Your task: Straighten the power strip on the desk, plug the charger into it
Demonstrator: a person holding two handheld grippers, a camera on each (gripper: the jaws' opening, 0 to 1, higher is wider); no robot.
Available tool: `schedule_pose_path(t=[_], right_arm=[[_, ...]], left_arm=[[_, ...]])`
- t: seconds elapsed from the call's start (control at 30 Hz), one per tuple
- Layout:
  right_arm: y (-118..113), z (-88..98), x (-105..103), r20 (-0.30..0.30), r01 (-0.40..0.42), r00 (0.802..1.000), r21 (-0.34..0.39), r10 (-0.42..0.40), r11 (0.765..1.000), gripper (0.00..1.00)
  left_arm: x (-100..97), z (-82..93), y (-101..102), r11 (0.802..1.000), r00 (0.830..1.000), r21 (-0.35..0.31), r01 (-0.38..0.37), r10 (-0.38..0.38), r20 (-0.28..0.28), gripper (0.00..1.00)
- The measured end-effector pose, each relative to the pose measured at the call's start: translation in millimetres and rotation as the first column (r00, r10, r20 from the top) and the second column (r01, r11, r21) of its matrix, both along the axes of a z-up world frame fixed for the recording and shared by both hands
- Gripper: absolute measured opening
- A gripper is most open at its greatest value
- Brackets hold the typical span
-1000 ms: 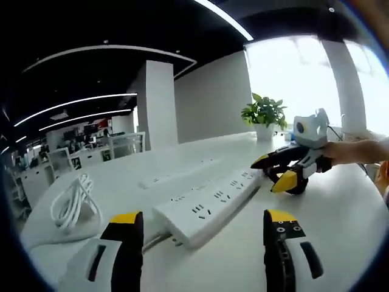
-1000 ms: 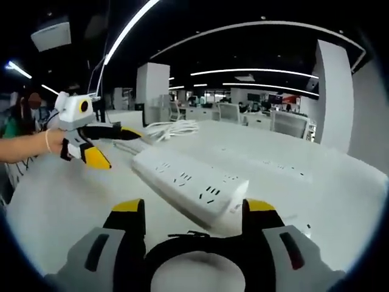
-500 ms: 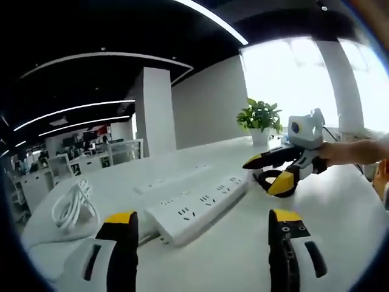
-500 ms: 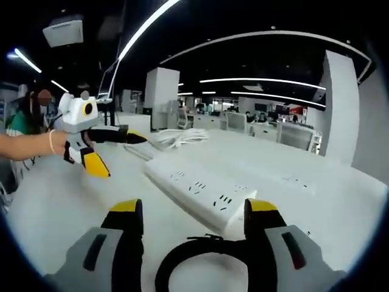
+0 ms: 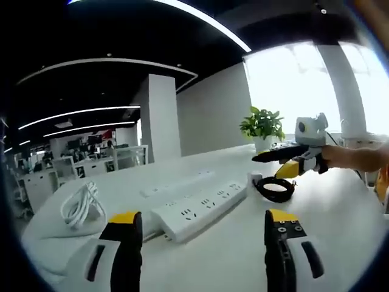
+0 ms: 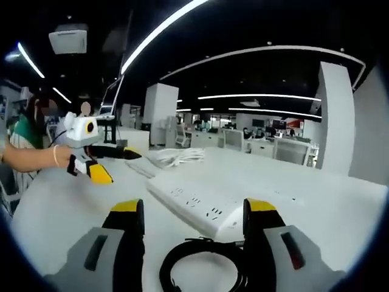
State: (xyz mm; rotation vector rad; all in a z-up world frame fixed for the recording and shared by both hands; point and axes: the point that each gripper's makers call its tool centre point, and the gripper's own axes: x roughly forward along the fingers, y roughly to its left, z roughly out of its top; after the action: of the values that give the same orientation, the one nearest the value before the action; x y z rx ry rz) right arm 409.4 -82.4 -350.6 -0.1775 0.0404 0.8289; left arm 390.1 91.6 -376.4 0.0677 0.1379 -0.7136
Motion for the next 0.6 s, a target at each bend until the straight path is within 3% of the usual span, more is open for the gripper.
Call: schedule_pose_path(t=[0.1,0.27,0.37,0.6], right_arm=[[-4,6.4,-6,0.006,-0.005,1.0,0.028,0.005,1.0,0.64],[-14,17.0,-12,0.026,-0.001,1.0,0.051,-0.001,0.999,0.61],[-21,26.5,-16,0.039,-0.009,0.999,0.076,0.007,0.997,0.59],[-39,40.7,-20,0.095,-0.01,0.995,0.054,0.004,0.998,0.53]], left_arm=[[-4.6,4.0,5,1.0,1.0,-0.025,-0.01,0.01,0.015,0.82],[-10.5,3.3,14,0.999,0.999,-0.013,-0.035,0.035,0.024,0.81],[-16.3,4.2,15,0.996,0.999,-0.083,-0.038,0.037,-0.01,0.8],[-24.2,6.8,13,0.992,1.0,-0.121,-0.021,0.019,-0.015,0.78]])
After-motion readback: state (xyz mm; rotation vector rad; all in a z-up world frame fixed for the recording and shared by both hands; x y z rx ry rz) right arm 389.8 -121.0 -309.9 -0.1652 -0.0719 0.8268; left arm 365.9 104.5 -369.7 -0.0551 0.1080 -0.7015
